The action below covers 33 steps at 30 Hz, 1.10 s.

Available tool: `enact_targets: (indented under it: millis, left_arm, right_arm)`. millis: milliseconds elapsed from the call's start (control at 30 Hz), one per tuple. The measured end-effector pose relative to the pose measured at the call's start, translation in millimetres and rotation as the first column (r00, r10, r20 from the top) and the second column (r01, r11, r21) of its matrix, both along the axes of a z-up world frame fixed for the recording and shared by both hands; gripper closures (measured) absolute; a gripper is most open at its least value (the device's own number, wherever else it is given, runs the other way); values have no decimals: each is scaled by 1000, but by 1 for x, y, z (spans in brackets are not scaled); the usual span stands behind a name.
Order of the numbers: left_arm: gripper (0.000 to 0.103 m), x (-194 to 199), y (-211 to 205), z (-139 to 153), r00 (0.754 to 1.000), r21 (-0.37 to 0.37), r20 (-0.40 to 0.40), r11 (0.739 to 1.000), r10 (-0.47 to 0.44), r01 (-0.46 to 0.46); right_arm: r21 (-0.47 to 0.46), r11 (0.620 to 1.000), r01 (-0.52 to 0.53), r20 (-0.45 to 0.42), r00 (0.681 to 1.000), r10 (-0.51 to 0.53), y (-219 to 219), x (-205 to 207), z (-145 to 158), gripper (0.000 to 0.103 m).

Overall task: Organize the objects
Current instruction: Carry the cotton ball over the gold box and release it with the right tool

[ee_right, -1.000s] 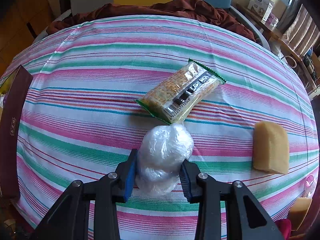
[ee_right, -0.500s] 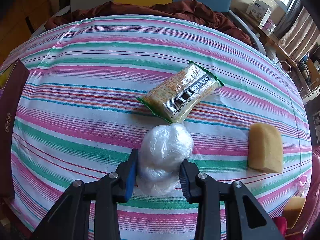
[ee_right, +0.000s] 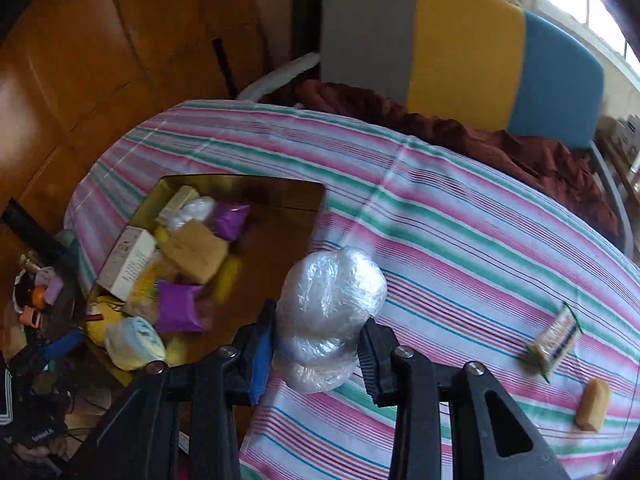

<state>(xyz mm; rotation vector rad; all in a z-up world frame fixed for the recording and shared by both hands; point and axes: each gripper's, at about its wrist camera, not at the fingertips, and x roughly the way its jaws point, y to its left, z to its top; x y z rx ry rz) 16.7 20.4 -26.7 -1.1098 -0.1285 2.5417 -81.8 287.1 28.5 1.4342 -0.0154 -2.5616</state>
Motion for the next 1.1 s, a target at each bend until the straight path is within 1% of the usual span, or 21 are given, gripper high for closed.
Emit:
enact_targets:
  millis: [100, 200, 267, 367, 500, 567, 633, 667, 700, 767, 800, 833, 933, 1100]
  left_arm:
    - [44, -2, -1, -2, 1000, 7, 12, 1000, 0, 0]
    - [44, -5, -5, -4, 1000, 18, 24, 1000, 7, -8]
    - [44, -7, -7, -6, 999, 29, 33, 999, 19, -20]
    - [44, -9, -11, -7, 999, 42, 45, 999, 25, -27]
    - [44, -12, -14, -10, 998, 50, 55, 998, 32, -34]
    - [44, -14, -16, -12, 997, 56, 66, 998, 35, -39]
    - [44, -15, -16, -14, 997, 56, 72, 998, 38, -42]
    - [44, -15, -17, -14, 997, 56, 74, 998, 38, -42]
    - [44, -15, -17, -14, 997, 56, 74, 998, 39, -43]
    - [44, -15, -17, -14, 997, 56, 74, 998, 39, -44]
    - [44, -15, -17, -14, 996, 56, 73, 997, 41, -45]
    - [44, -14, -17, -14, 996, 55, 74, 997, 42, -46]
    - [44, -13, -16, -13, 996, 51, 71, 998, 44, -48]
    - [43, -10, -11, -8, 998, 21, 54, 999, 45, -46]
  right_arm:
    - [13, 998, -61, 45, 997, 60, -47, -20, -15, 66]
    - [25, 996, -86, 90, 992, 83, -74, -41, -32, 66]
    - [51, 993, -103, 126, 987, 96, -85, -57, -45, 66]
    - [86, 991, -101, 174, 981, 85, -95, -77, -65, 66]
    - [97, 993, -66, 197, 979, 46, -95, -98, -80, 65]
    - [92, 994, -56, 187, 982, 38, -96, -106, -81, 65]
    - [73, 996, -50, 183, 982, 36, -96, -114, -84, 60]
    - [62, 997, -48, 187, 982, 35, -96, -116, -85, 53]
    - [57, 997, -47, 192, 981, 35, -97, -117, -85, 47]
    - [49, 998, -40, 192, 981, 30, -97, -118, -85, 43]
    - [42, 998, -42, 187, 982, 33, -98, -116, -84, 38]
    - [35, 999, -38, 178, 984, 32, -96, -114, -81, 35]
    - [13, 999, -35, 153, 988, 32, -92, -104, -73, 34]
    - [13, 999, -51, 88, 995, 50, -85, -75, -51, 34]
